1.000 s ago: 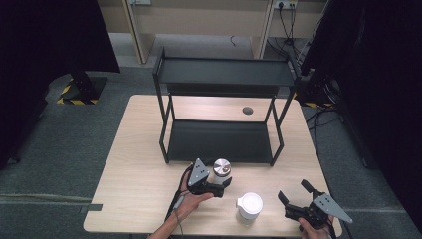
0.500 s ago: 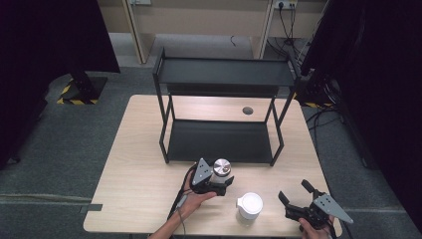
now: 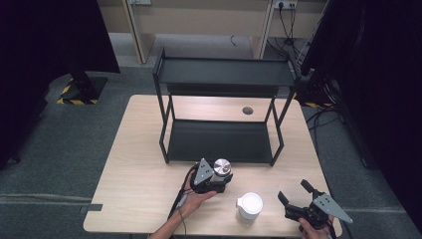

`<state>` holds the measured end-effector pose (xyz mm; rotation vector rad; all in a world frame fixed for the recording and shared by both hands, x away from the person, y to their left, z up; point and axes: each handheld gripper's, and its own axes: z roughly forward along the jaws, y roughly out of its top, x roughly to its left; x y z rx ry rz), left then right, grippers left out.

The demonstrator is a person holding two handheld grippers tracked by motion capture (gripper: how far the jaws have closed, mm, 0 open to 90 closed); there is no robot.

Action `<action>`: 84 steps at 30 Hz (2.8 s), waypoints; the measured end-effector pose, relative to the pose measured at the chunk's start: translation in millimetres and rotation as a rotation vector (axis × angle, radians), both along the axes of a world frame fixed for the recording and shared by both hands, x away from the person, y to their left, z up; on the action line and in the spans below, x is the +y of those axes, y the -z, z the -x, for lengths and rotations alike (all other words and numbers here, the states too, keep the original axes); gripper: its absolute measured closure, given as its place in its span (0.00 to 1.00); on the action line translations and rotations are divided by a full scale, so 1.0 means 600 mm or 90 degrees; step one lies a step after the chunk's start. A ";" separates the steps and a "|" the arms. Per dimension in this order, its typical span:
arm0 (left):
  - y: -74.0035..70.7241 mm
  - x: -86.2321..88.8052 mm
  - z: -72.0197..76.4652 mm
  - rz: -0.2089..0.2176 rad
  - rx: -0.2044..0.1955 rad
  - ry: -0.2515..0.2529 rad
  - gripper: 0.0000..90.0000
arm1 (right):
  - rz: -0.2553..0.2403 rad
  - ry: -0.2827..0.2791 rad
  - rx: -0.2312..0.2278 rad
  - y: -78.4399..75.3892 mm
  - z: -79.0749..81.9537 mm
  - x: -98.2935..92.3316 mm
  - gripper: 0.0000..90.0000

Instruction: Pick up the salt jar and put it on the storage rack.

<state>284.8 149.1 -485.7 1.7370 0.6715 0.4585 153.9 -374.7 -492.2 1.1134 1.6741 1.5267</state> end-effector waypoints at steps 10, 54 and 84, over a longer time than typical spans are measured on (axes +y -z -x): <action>-0.003 0.004 -0.002 0.011 0.012 -0.005 0.34 | -0.002 -0.001 0.000 0.000 0.000 -0.001 0.00; -0.128 0.063 0.004 0.050 -0.013 -0.039 0.34 | -0.002 0.001 0.000 0.001 0.001 -0.002 0.00; -0.295 0.084 -0.041 0.046 -0.031 -0.040 0.34 | -0.003 0.000 0.002 0.001 0.000 -0.003 0.00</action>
